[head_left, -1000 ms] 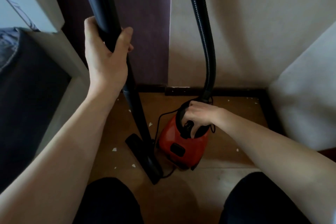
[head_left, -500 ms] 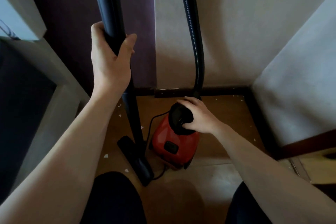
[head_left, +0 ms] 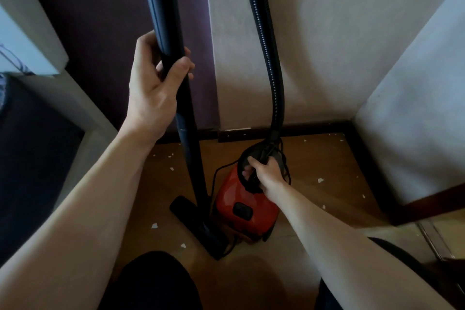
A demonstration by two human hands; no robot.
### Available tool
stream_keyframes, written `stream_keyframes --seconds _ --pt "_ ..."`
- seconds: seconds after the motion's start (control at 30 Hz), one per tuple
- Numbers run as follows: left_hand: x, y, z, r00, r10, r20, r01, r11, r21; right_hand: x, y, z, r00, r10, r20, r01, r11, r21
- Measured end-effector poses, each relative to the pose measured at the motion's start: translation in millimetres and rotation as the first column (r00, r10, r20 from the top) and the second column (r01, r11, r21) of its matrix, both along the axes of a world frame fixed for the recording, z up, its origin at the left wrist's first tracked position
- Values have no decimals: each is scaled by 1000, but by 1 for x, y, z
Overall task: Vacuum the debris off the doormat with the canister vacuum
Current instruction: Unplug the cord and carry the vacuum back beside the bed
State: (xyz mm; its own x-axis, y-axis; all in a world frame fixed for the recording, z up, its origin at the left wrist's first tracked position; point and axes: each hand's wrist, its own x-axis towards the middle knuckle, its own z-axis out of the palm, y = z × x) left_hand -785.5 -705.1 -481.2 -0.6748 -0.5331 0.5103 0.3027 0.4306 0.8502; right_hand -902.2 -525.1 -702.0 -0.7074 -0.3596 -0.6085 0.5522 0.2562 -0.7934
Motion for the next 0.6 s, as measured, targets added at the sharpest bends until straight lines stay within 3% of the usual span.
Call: stream_keyframes --seconds 0.1,0.43,0.6 --pt "2 0 0 1000 25 18 -25 1000 10 1 -3 -2 998 -14 56 16 999 -50" --pt "-8 -13 9 967 251 -29 -250 967 37 10 24 17 942 287 -172 -279 958 72" --pt "-30 -17 14 947 316 -59 -314 949 39 4 34 20 932 305 -195 -287 951 114"
